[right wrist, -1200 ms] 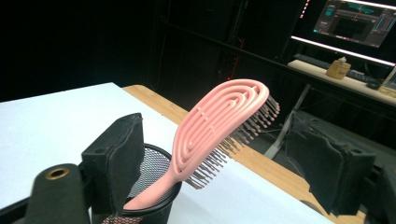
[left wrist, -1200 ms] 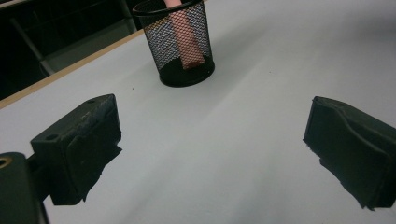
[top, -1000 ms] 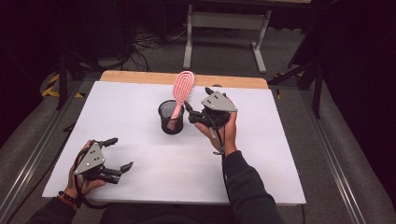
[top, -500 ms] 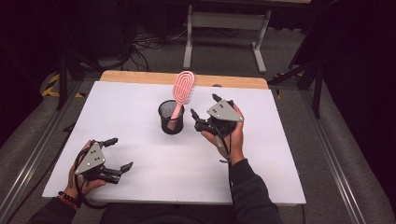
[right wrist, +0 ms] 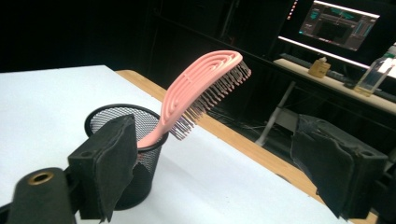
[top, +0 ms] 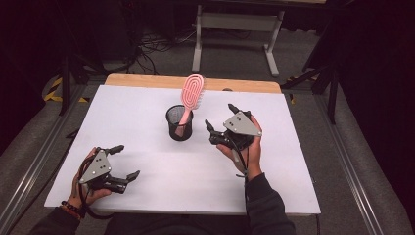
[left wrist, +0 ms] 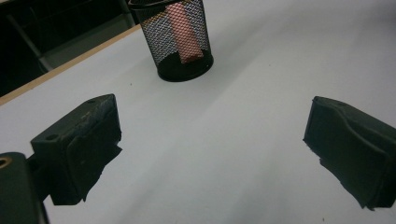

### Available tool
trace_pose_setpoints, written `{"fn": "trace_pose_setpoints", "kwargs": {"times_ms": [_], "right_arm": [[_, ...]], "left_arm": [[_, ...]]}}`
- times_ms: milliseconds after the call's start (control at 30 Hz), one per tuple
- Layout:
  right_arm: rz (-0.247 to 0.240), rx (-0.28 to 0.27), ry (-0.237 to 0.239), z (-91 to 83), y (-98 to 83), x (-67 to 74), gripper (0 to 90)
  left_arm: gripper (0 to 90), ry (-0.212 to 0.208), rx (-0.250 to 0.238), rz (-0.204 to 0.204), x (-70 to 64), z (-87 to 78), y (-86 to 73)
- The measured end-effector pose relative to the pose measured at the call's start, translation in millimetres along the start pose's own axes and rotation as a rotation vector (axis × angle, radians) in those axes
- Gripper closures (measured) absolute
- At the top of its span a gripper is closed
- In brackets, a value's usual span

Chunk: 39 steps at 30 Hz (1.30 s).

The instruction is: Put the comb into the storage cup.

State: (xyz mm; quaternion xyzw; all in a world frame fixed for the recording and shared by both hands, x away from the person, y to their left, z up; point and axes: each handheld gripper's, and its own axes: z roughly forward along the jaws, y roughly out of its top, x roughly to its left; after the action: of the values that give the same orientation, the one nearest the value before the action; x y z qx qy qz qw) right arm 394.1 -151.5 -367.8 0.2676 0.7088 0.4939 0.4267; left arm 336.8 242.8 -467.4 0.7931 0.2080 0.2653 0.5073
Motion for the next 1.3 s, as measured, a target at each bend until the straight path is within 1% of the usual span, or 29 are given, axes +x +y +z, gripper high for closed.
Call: {"fn": "trace_pose_setpoints", "kwargs": {"times_ms": [167, 233, 367, 633, 667, 767, 800, 967, 1100, 1300], "right_arm": [[-0.005, -0.015, 0.009, -3.2, 0.5, 1.6, 15.7], [-0.024, -0.015, 0.010, -5.9, 1.6, 3.4, 15.5], [-0.037, -0.017, 0.017, -9.8, 2.2, 4.5, 14.5], [-0.037, -0.019, 0.012, -19.5, 0.3, 1.4, 14.3], [-0.032, -0.021, 0.011, -21.4, 0.0, 0.6, 14.2], [-0.023, -0.022, 0.015, -24.2, -1.4, -0.5, 14.2], [-0.034, -0.013, 0.010, -26.3, -3.0, -0.4, 14.1], [-0.052, -0.006, 0.010, -30.6, -5.5, -0.3, 12.8], [-0.056, -0.004, 0.008, -34.9, -8.1, -0.1, 12.1], [-0.056, -0.009, 0.018, -40.5, -13.3, -1.2, 11.7]], "left_arm": [[4.7, -0.006, 0.003, 0.003, -0.1, -0.3, -0.2], [4.8, -0.008, 0.004, 0.006, -0.2, -0.3, -0.2], [4.7, -0.008, 0.005, 0.008, -0.3, -0.3, -0.1], [5.0, -0.010, -0.002, 0.010, -0.9, -0.4, 0.0], [5.0, -0.011, -0.008, 0.009, -1.2, -0.6, 0.3], [5.0, -0.011, -0.005, 0.010, -1.2, -0.4, 0.2], [5.0, -0.012, -0.005, 0.009, -1.2, -0.4, 0.1], [5.0, -0.014, -0.001, 0.012, -1.3, 0.3, 0.1], [5.0, -0.014, 0.004, 0.012, -1.3, 0.7, -0.1], [5.0, -0.016, 0.009, 0.011, -1.1, 1.4, -0.3]]}}
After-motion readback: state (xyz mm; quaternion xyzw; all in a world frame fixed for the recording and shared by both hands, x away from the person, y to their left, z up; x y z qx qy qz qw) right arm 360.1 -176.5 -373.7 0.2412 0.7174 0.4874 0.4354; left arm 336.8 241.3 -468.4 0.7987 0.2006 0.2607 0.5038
